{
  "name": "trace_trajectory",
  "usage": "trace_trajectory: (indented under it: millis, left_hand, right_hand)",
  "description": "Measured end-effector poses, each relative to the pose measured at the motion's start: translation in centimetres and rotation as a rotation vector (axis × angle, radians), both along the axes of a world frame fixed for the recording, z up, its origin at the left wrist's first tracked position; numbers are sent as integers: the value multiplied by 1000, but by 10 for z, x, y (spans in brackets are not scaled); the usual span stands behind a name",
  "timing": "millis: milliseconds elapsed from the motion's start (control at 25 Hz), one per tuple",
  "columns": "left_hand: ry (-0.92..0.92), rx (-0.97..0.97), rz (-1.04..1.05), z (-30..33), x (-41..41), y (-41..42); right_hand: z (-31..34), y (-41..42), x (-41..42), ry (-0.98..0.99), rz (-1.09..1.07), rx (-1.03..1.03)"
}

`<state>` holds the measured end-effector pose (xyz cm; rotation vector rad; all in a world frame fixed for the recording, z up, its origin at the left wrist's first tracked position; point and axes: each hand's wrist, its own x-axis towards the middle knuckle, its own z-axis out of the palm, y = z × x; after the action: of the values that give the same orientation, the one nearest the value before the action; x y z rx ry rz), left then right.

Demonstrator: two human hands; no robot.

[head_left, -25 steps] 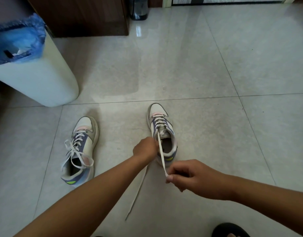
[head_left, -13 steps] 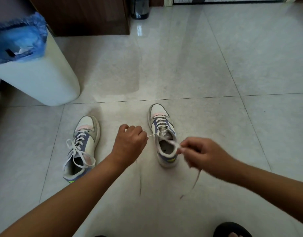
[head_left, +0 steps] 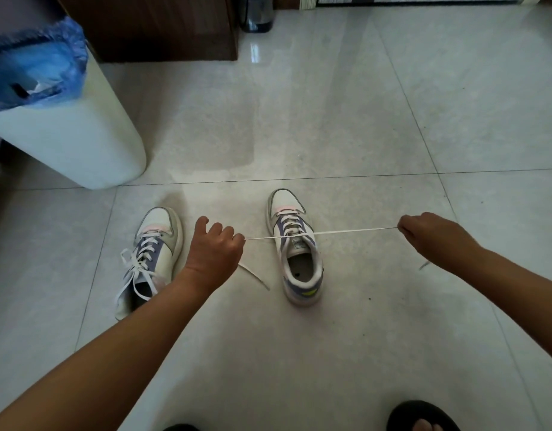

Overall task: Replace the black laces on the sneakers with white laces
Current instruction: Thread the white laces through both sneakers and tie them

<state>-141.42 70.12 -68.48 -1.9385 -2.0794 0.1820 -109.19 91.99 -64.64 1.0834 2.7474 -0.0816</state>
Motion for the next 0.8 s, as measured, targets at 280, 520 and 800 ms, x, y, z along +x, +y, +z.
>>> trace_trajectory:
  millis: [280,520,800]
  left_hand:
    - [-482,-434,190,5,22,5]
    - [-1131,-363,419,20,44,61]
    - [-1455,-488,558,35,41,65]
  right_hand:
    - [-12,-38,-72,-98,-33,-343]
    - [-18,-69,-136,97,162,-265]
    - [-29,-73,-148,327,315,-147]
